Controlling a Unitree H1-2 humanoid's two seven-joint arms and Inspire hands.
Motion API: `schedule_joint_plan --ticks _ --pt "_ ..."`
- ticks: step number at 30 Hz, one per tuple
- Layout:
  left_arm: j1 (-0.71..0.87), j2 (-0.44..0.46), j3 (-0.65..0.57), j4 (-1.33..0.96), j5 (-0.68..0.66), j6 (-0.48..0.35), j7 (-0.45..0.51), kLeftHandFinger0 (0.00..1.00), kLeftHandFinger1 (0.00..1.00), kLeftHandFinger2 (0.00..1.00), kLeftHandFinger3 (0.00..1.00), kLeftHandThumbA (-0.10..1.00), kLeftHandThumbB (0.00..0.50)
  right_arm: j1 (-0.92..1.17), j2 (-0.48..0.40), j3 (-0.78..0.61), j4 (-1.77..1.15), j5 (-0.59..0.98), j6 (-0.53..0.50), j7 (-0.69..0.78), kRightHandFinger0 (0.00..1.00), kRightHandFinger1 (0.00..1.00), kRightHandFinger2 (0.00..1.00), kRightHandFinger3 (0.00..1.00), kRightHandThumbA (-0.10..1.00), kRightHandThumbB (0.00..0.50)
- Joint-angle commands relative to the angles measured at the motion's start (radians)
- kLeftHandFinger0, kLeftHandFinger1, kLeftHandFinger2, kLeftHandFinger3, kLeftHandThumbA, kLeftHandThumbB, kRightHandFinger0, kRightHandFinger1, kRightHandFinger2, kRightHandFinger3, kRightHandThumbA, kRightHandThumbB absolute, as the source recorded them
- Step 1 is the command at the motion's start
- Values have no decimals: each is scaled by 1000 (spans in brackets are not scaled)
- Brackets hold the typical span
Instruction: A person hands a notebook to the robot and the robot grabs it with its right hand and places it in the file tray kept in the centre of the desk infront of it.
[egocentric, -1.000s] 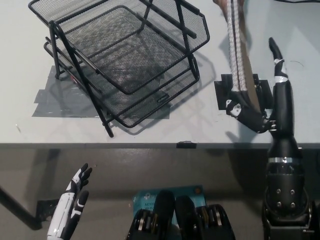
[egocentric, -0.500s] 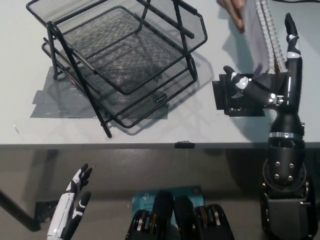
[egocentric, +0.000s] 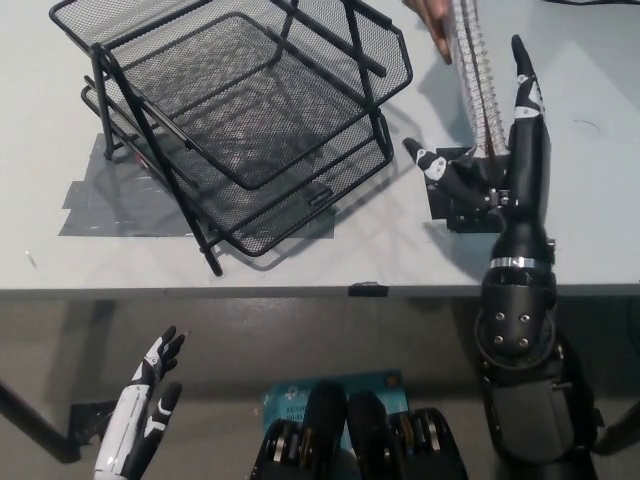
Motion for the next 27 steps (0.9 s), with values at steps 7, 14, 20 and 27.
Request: schedule_joint_plan --ticks 7,14,20,27 --pt "-11 13 5 -12 2 -45 6 1000 1000 1000 1000 990 345 -120 -28 -76 126 -30 -28 -250 0 0 0 4 853 0" --pt "-8 13 4 -19 5 -36 5 1000 1000 1000 1000 995 340 -116 -28 -77 92 -24 -38 -293 0 0 0 0 862 0" --pt "-10 11 6 -19 10 -29 8 1000 1000 1000 1000 1000 355 -107 -27 -72 74 1 -74 -305 0 0 0 0 819 0" --pt "-9 15 4 -22 23 -24 8 1000 1000 1000 1000 1000 351 -106 -43 -77 58 5 -109 -335 0 0 0 0 852 14"
